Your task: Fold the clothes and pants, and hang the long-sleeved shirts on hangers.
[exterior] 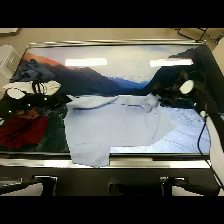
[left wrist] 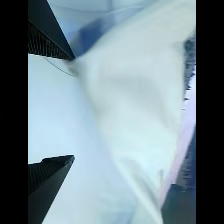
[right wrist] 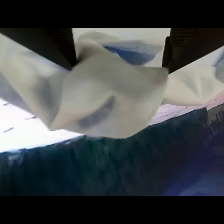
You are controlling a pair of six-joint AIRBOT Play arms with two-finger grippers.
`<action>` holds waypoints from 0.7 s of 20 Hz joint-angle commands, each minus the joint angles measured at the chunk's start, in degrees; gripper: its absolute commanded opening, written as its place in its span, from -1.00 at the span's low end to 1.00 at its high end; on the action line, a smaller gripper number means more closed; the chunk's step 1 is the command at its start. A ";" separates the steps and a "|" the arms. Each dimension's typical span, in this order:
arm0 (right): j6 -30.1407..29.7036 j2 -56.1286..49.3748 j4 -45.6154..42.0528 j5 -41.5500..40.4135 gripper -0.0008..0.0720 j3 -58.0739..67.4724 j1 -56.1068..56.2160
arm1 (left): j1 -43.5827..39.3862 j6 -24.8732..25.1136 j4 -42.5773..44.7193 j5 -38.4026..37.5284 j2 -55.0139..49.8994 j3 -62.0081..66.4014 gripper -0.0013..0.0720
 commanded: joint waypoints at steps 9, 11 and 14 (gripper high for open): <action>-19.65 -0.02 -5.29 45.81 0.51 -1.07 -30.03 | 19.76 1.95 9.09 -25.55 1.40 -24.33 0.34; -19.63 -0.02 -3.82 45.13 0.51 -3.34 -29.99 | 17.35 4.98 3.76 -19.71 1.36 -31.58 0.34; -19.71 0.09 -3.58 44.81 0.51 -4.00 -29.99 | 12.92 5.99 -1.95 -12.68 1.36 -35.56 0.21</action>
